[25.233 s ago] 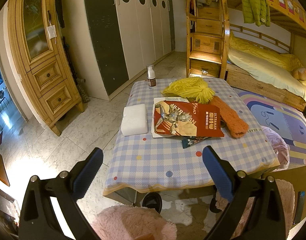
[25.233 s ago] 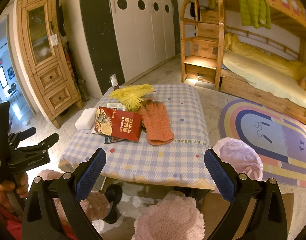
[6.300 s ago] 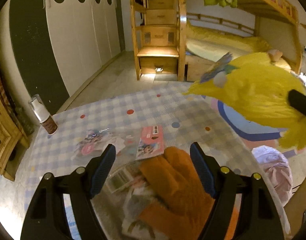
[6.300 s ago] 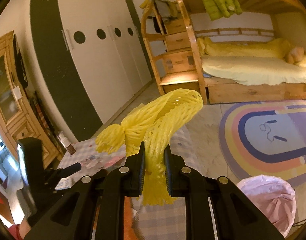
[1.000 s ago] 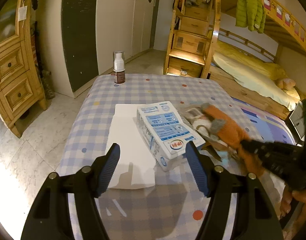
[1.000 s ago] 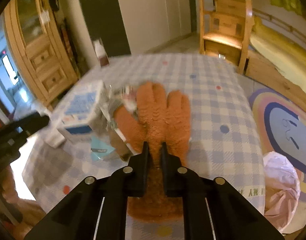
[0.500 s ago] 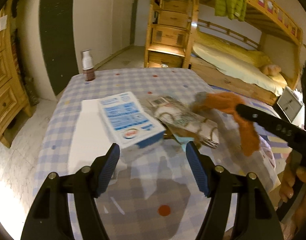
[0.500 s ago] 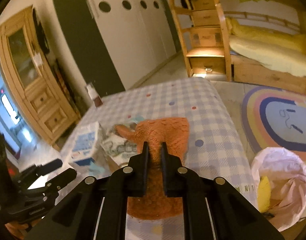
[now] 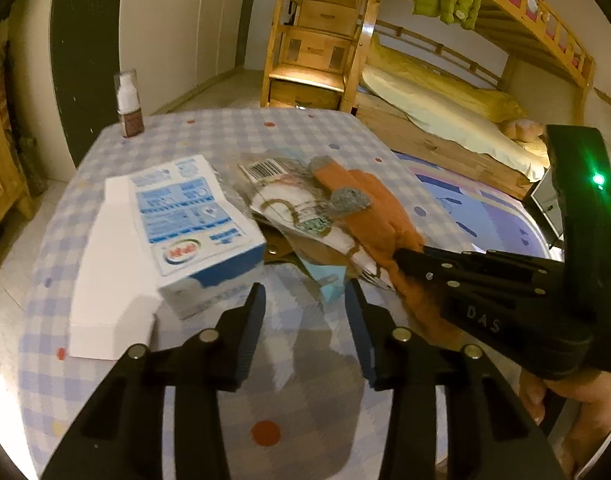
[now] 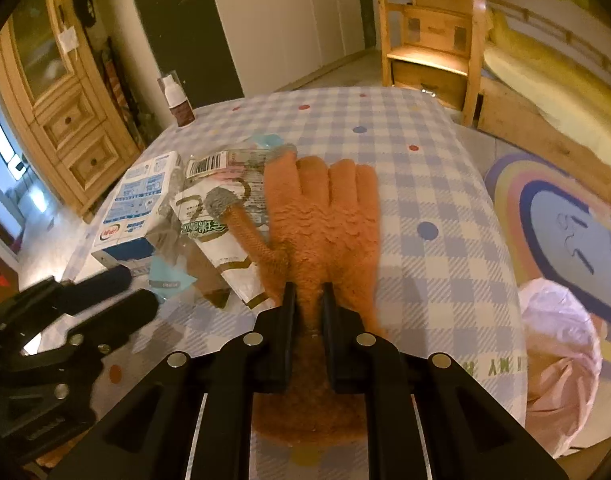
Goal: Collect trash
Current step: 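Grasp the orange knit glove with the right tool and lift it, then grasp the clear barcode plastic wrapper with the left tool while the right tool holds the glove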
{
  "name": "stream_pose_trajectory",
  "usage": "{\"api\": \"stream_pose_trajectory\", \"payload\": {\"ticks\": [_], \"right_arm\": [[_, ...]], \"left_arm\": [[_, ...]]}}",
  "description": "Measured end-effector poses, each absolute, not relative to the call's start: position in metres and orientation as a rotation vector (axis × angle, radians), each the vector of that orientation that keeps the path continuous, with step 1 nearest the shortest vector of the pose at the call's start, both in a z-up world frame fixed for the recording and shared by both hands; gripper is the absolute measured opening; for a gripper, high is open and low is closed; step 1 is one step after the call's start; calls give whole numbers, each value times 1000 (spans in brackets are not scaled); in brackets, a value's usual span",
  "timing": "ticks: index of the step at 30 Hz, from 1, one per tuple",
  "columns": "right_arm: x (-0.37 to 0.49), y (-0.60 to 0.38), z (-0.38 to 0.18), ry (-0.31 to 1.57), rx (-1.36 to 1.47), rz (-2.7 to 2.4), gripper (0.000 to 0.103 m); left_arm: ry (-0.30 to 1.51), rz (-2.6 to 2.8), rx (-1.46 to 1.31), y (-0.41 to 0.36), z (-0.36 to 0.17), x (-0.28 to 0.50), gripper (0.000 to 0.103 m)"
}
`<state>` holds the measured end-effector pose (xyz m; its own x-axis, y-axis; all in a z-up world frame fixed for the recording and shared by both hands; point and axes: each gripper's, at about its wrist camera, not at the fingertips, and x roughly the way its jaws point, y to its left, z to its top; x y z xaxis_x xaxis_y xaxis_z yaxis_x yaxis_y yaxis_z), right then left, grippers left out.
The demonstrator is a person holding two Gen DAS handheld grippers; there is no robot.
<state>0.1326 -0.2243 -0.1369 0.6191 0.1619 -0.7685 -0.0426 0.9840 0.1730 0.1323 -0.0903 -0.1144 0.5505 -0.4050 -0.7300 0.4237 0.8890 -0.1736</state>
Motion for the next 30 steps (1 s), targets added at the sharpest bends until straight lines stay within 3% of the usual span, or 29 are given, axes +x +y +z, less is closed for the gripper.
{"api": "stream_pose_trajectory", "payload": {"ticks": [8,18,22,30], "right_arm": [[133,-225,-139,896,141,117,14],[133,-228,-138,900,172,125,14],[132,-228,-136,899,169,123,14],[104,-265,-102,674,252,-44,13]], "left_arm": [[859,-511,-28,-103,-115,149,14],[826,-530,-150,-108,-107,161,12],[831,-478,-126,-108,-108,167,3],[571,-466,-42,-96,-60,128,0]]}}
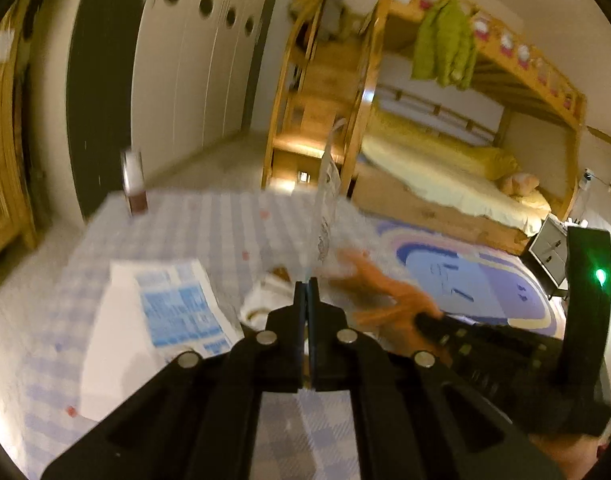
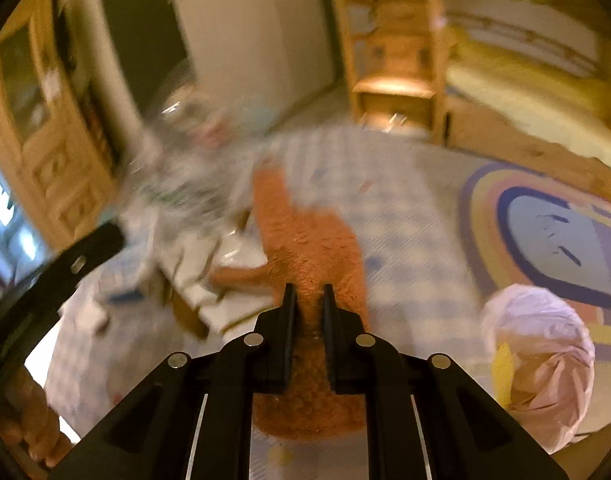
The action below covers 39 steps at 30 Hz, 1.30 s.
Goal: Collect trash
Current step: 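Grasp the clear barcode plastic wrapper with the left tool while the right tool holds the glove, then carry the glove and wrapper over the pink trash bag and open both tools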
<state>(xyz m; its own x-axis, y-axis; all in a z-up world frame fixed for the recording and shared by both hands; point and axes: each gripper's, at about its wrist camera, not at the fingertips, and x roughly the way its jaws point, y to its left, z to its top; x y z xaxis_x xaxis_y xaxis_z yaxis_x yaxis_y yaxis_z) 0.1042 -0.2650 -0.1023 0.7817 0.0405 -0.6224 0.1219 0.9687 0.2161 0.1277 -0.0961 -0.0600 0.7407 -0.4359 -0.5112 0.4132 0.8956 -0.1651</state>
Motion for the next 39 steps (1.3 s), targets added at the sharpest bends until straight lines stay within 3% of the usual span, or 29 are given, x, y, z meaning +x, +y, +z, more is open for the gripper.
{"api": "stream_pose_trajectory", "payload": {"ticks": [6,26,39], "right_arm": [[76,-293,-86,543,328,-123,13],[15,-365,-78,572,455,-255,13],[-30,-435,-112,628,517,-466,15]], "left_arm": [[492,-515,-22,-99,-44,103,0],[552,-713,103,-188,-65,87,0],[640,-896,209,-292,-93,68,0]]}}
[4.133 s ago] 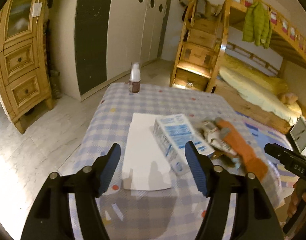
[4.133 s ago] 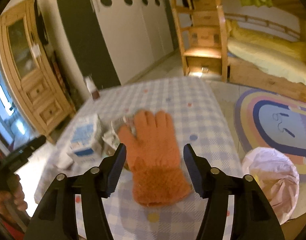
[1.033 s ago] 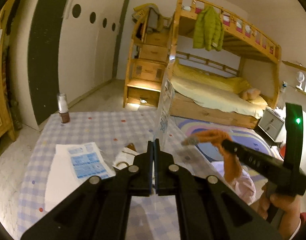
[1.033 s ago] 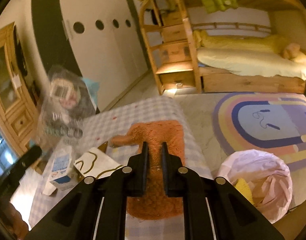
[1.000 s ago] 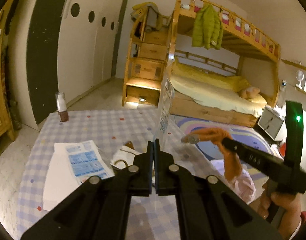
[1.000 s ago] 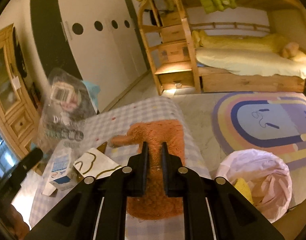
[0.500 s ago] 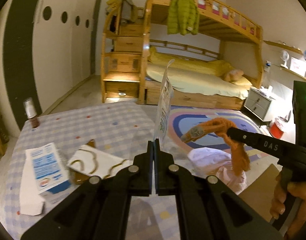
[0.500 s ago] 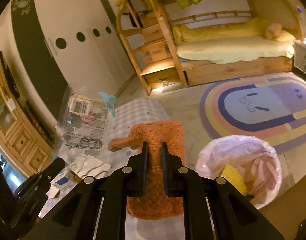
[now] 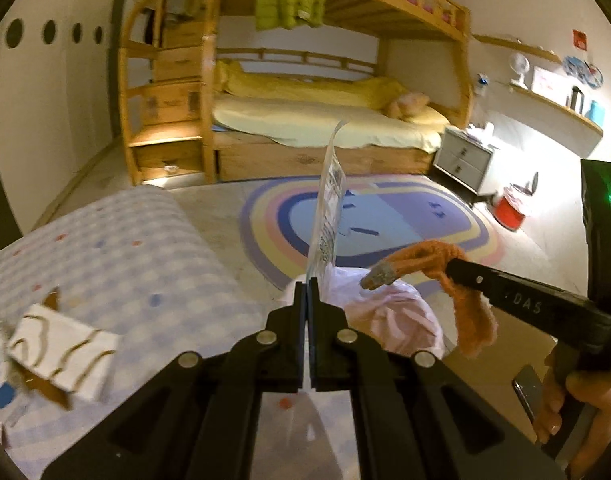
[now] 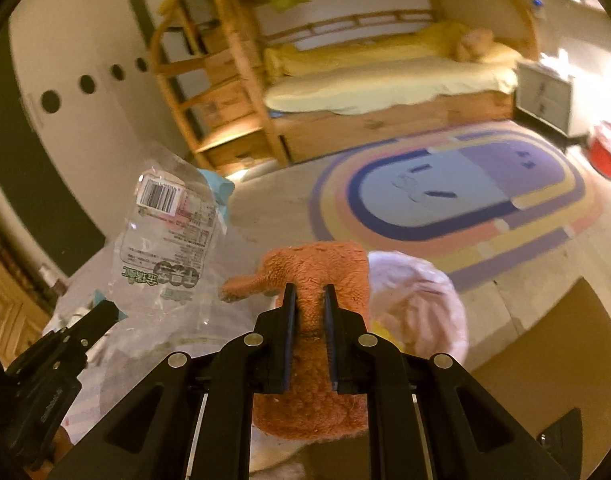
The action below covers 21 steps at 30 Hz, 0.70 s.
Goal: Collect trash
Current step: 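Carry the glove and wrapper over the pink trash bag and open both tools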
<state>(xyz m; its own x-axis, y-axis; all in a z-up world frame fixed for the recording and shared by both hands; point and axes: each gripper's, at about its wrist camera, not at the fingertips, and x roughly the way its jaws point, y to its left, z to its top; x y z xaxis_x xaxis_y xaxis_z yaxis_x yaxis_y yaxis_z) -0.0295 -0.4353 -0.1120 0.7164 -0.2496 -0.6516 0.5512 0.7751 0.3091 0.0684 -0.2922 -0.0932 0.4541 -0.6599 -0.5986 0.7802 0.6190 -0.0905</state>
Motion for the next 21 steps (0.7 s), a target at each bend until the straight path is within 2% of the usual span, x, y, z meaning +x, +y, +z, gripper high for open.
{"api": "stream_pose_trajectory", "payload": {"ticks": [7,11,12,13,14,15,16,21], "right_arm": [[-30,-467,-133,678,544,-502,15],[-21,-480,-145,702,549,-499,19],[-18,-482,-148,706,549,-499,22],[-17,-484,-150,711,549,-501,34],[-13,-486,-152,716,553,-503,53],[-11,-488,-154,716,557,-509,58],[-10,-490,-154,713,558,-514,59],[-15,-490,-151,708,569,-517,59]], "left_arm": [[684,-963,231,-339,-112,72,0],[699,-967,246,-350,-120,79,2],[707,-972,249,-352,-122,81,5],[710,-972,251,-353,-123,82,17],[709,-967,248,-353,-123,84,37],[707,-957,237,-352,-123,86,46],[706,-944,217,-349,-122,89,49],[739,-897,142,-332,-116,103,49]]}}
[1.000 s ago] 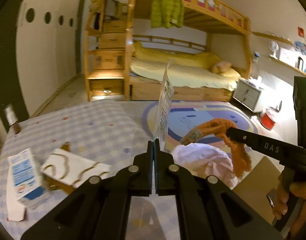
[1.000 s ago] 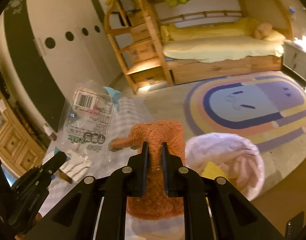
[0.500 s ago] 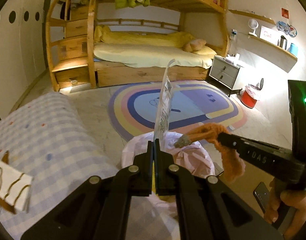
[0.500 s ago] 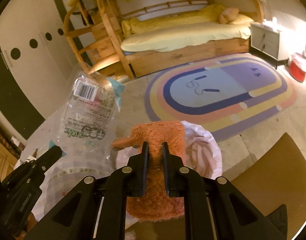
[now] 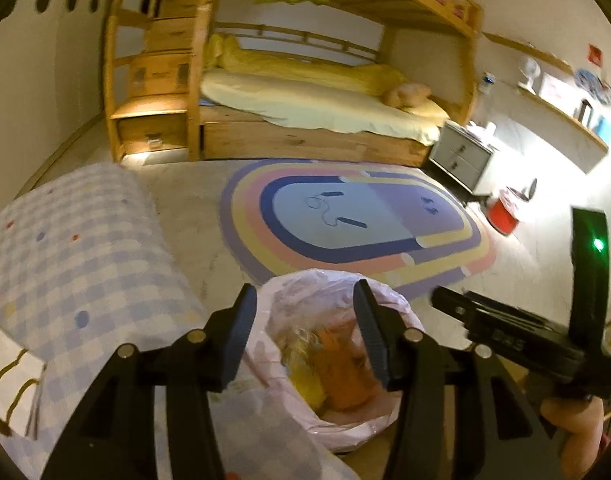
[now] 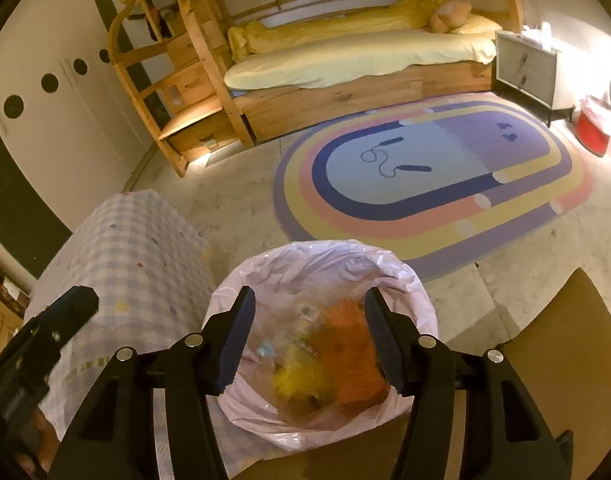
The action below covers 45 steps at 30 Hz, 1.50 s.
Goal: Collect trash
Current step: 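Carry the glove and wrapper over the pink trash bag and open both tools, then move both open tools back over the table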
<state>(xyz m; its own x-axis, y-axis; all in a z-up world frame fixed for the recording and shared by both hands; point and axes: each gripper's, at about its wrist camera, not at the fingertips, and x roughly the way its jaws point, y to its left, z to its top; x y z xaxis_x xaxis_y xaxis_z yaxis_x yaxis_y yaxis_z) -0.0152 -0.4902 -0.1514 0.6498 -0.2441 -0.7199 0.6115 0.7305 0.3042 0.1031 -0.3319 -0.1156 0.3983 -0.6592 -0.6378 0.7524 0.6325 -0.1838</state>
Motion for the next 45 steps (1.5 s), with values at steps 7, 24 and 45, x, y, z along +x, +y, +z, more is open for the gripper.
{"api": "stream_pose_trajectory", "payload": {"ticks": [7,24,45], "right_arm": [[-19,-469,-132,676,553,-470,59],[62,-305,-56,597,320,-141,58],[118,-211,-111,784,101,75,58]], "left_arm": [[717,-811,125,-295,-101,107,49],[629,-536,80,-132,-61,114,55],[739,-219,-16,8,-88,138,74]]}}
